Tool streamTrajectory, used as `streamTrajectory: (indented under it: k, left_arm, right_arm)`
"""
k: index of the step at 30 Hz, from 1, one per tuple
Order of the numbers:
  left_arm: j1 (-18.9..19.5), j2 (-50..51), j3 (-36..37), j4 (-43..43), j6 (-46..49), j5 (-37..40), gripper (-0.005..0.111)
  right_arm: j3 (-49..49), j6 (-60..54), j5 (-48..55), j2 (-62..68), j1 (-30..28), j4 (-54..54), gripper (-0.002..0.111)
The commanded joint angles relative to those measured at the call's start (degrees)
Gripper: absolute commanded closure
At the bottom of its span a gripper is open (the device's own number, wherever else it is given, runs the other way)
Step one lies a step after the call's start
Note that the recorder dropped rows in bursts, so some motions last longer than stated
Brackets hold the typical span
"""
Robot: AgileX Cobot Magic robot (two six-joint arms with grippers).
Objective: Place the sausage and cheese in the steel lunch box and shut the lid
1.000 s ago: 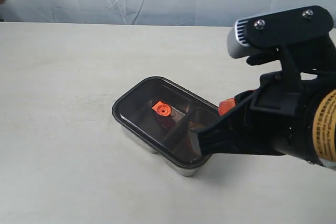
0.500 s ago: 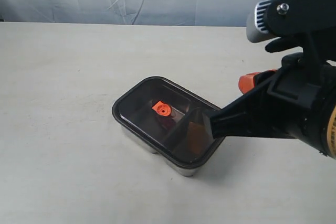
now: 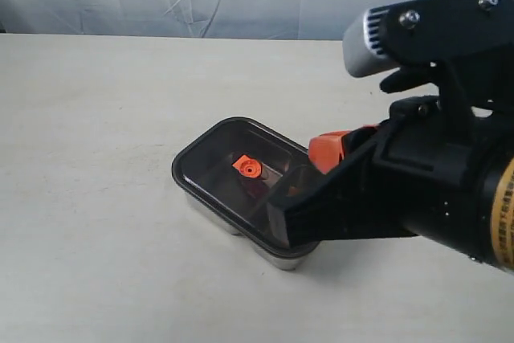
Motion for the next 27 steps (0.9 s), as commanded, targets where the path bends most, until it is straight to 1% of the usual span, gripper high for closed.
streamTrajectory:
  k: [1,2,3,4,5,6,8,9,10,11,13,15,16,17,18,19,20,21,22,23,24,25,26,27]
  left_arm:
    - [-0.2,-0.2,0.2,-0.3,-0.3,-0.6,0.107]
    - [-0.2,-0.2,0.2,-0.3,-0.3,-0.6,0.107]
    - [-0.2,-0.2,0.2,-0.3,-0.3,-0.6,0.107]
    - [-0.2,-0.2,0.2,-0.3,-0.3,-0.6,0.107]
    - [-0.2,-0.2,0.2,0.0,-0.3,-1.9,0.107]
    - [-0.2,-0.2,0.2,1.0,-0.1,-3.4,0.107]
    - [-0.2,-0.2,0.8,3.8,0.0,-8.4,0.107]
    - [-0.2,-0.2,1.0,5.4,0.0,-10.3,0.107]
    - [-0.2,-0.2,1.7,7.2,0.0,-12.9,0.107]
    - [-0.1,-0.2,2.4,8.7,0.0,-13.9,0.107]
    - [1.0,-0.2,4.1,8.8,1.3,-14.2,0.107]
    - [3.3,-0.2,5.9,7.6,3.9,-13.6,0.107]
    - [5.3,-0.2,7.1,6.6,7.5,-13.1,0.107]
    - [9.0,-0.2,8.4,3.9,12.5,-12.5,0.107]
    - [11.3,-0.2,9.0,2.6,14.6,-12.6,0.107]
    - [15.5,-0.2,9.6,0.0,17.1,-13.1,0.107]
    - [18.1,-0.2,9.7,-1.8,18.5,-13.2,0.107]
    - [23.2,-0.2,9.7,-4.9,18.9,-14.0,0.107]
    - [25.7,-0.2,9.7,-6.9,18.9,-14.8,0.107]
    - [29.6,-0.2,9.7,-9.7,18.9,-16.9,0.107]
    - [31.4,-0.2,9.7,-10.1,18.9,-18.0,0.107]
    - [33.9,-0.2,10.5,-9.8,18.9,-20.6,0.107]
    - [35.5,-0.2,12.5,-9.0,19.0,-23.9,0.107]
    - [35.9,-0.2,14.1,-8.8,19.0,-26.4,0.107]
  right_arm:
    - [-0.1,-2.1,-7.1,-7.6,-6.9,-4.8,0.108]
    - [0.4,-2.1,-10.4,-9.1,-10.1,-4.8,0.108]
    - [1.9,-2.1,-15.7,-11.4,-16.7,-4.6,0.108]
    - [3.4,-2.1,-20.0,-13.3,-21.5,-3.8,0.108]
    - [6.4,-2.1,-28.3,-15.8,-28.1,-1.6,0.108]
    - [8.7,-2.1,-31.4,-17.4,-32.2,-0.3,0.108]
    - [14.4,-2.1,-43.3,-21.0,-40.0,0.5,0.108]
    - [16.9,-2.1,-47.4,-22.7,-42.8,0.4,0.108]
    - [20.8,-2.1,-52.8,-25.5,-46.8,0.4,0.108]
    - [23.3,-2.1,-55.5,-27.5,-49.3,0.5,0.108]
    - [28.8,-1.0,-59.5,-32.9,-54.8,0.5,0.108]
    - [32.7,1.2,-60.3,-37.9,-59.1,0.4,0.108]
    - [34.6,2.7,-60.3,-40.4,-61.4,0.3,0.108]
    - [37.6,4.6,-60.3,-44.9,-66.0,0.3,0.108]
    - [38.9,5.9,-60.3,-46.7,-68.1,0.3,0.108]
    - [40.9,7.7,-60.3,-49.4,-71.9,0.3,0.108]
    - [41.9,8.4,-60.4,-50.7,-74.0,0.3,0.108]
    - [43.9,9.8,-61.4,-52.7,-77.8,0.3,0.108]
    - [45.0,10.3,-62.4,-53.7,-80.0,0.3,0.108]
    - [45.2,10.4,-64.4,-55.5,-83.3,0.3,0.108]
    - [45.2,10.8,-64.2,-55.6,-84.4,-1.5,0.108]
    - [45.2,10.9,-65.3,-55.6,-85.1,-3.6,0.108]
    - [45.2,10.8,-65.0,-55.6,-85.1,-6.5,0.108]
    - [45.2,10.8,-65.0,-55.6,-85.1,-7.9,0.108]
